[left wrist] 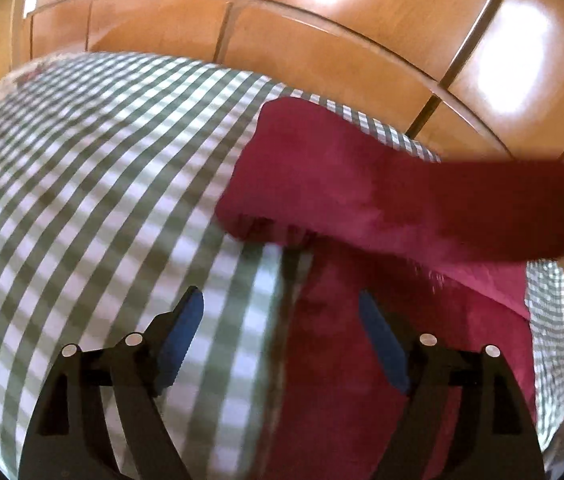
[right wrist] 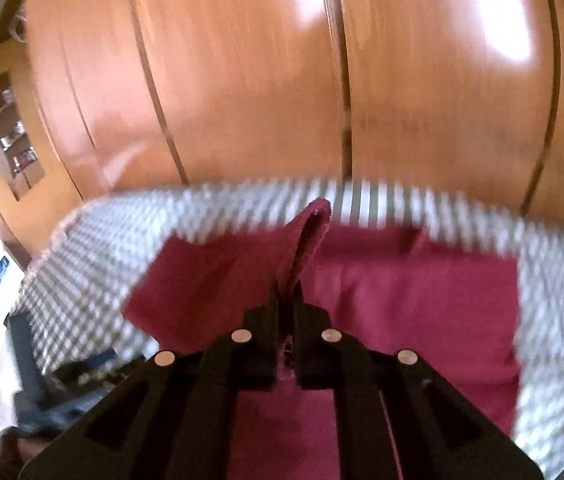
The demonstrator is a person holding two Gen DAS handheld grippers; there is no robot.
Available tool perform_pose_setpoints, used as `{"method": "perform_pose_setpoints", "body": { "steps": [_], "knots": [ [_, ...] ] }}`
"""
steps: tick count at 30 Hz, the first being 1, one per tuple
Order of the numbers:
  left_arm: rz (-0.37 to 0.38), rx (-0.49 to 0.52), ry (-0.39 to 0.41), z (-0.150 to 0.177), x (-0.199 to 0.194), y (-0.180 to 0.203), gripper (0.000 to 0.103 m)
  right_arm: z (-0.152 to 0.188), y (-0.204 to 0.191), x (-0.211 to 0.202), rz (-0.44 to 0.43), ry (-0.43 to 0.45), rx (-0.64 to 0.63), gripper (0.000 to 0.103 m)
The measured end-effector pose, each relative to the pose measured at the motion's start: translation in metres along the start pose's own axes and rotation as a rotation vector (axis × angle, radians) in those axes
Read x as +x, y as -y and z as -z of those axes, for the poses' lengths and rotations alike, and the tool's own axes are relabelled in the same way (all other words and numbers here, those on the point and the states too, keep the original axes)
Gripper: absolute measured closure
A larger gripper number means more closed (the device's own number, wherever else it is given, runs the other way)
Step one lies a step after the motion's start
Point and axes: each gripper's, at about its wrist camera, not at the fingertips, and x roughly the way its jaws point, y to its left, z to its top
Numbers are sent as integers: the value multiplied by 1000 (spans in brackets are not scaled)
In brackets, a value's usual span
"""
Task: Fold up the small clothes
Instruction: 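Grasp the shirt side edge with the right gripper and fold it inward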
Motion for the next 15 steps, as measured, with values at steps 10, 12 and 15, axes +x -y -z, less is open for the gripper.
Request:
{"method": "perform_pose_setpoints", "body": {
  "steps": [10,12,15],
  "knots": [
    [-137,-92,-44,-36,50,9,24,20,131,11,229,-16,233,98],
    [-144,-133,-67,-36,59,2,24,49,161,33,267,-97,311,98],
    [-157,-102,-57,-29,62,4,23,94,182,69,309,-244,375,98]
  ]
}}
